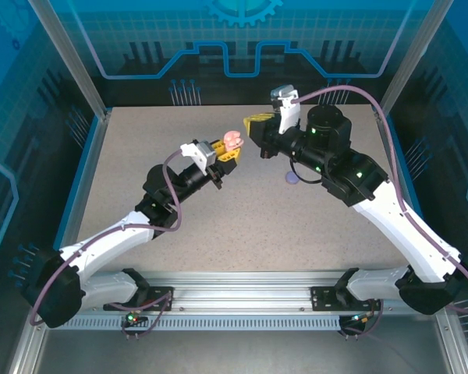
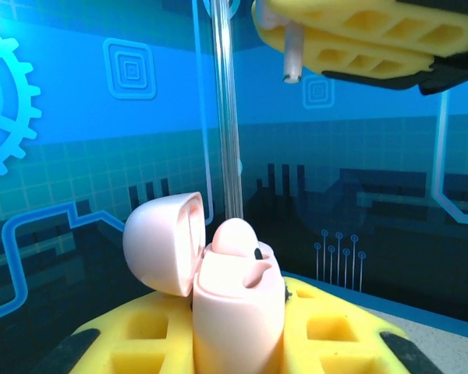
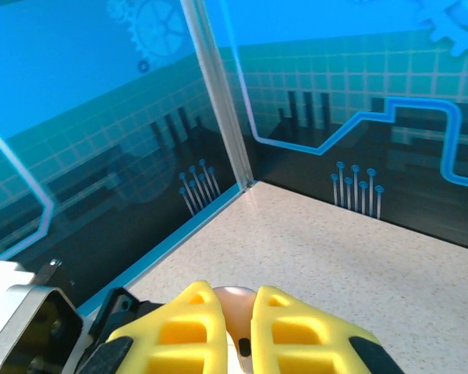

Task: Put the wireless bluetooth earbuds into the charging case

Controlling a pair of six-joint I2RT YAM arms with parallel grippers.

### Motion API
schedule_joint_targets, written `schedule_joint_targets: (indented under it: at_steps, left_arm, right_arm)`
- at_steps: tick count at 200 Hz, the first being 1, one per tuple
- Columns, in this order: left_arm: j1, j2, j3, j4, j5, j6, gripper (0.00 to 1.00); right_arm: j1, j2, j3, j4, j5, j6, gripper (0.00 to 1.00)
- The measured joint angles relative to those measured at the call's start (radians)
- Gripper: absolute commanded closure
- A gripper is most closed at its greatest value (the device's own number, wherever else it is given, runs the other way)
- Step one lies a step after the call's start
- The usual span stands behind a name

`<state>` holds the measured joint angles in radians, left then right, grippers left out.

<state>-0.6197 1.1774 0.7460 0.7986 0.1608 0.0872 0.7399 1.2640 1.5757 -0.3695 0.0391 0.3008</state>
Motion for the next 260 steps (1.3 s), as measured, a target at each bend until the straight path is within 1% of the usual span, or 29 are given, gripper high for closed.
schedule_joint_targets:
  at_steps: [44, 95, 260]
  left_arm:
    - [-0.005, 0.007, 0.005, -0.001, 0.002, 0.002, 1.00]
    - [-0.006, 0.013, 0.005, -0.001, 0.002, 0.002, 1.00]
    - [-0.008, 0.013, 0.005, -0.001, 0.002, 0.020, 1.00]
  right_arm:
    - [0.007, 0.022, -0.021, 0.024, -0.079, -0.022, 0.89]
    - [0.008, 0.047, -0.051, 0.042, -0.119, -0.021, 0.89]
    - [0.008, 0.036, -0.111, 0.049, -0.122, -0.022, 0.90]
